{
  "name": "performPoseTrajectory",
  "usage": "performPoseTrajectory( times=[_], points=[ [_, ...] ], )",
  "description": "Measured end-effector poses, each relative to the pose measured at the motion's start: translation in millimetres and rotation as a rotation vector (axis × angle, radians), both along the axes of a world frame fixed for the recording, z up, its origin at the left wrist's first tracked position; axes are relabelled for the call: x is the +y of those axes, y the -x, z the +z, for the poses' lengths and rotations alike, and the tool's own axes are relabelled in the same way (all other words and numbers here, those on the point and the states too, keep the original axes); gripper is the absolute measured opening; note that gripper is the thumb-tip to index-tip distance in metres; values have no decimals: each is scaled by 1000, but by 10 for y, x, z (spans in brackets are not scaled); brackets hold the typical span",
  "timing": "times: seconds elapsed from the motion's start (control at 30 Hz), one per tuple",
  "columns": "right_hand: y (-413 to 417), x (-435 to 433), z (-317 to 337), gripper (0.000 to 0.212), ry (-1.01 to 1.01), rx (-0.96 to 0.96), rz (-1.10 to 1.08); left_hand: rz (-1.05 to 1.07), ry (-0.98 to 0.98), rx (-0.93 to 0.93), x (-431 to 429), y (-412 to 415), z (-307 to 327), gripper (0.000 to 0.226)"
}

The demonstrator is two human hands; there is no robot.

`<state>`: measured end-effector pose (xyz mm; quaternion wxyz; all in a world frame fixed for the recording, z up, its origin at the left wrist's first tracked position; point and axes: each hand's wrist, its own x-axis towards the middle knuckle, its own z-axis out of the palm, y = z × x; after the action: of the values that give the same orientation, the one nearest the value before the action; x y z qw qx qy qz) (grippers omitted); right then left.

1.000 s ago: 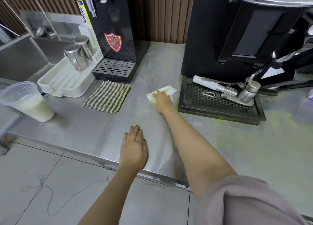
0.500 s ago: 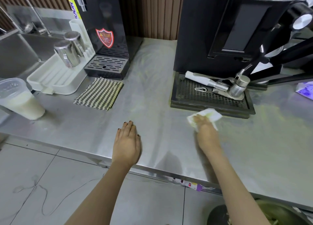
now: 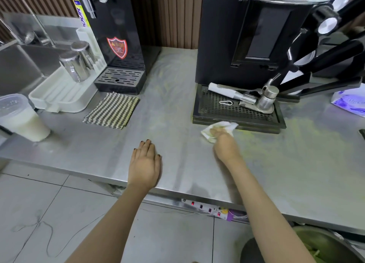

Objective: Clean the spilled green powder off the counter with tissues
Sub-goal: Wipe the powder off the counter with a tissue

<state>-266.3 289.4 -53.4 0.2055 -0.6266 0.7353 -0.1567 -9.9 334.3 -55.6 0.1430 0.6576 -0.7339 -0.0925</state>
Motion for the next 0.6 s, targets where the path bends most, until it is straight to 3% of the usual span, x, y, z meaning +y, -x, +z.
performPoseTrajectory(
  times=[0.17,0.23,0.33,0.43,0.6],
  points=[
    [654,111,96,42,86,-54,-282,-25,-28,-48,-14,-9,28,81],
    [552,178,69,25,170,-5,-381,-48,-16,-80,8,117,50,75],
    [48,198,47,21,196,-90,-220,-172,4,-81,72,512,61,70],
    [-174,130,-19,44,62,-64,127,-252,-75,-101,161,889,52,82],
    [627,183,-22,38,79,-54,-84,-248,-75,-129,209,950,21,83]
  ],
)
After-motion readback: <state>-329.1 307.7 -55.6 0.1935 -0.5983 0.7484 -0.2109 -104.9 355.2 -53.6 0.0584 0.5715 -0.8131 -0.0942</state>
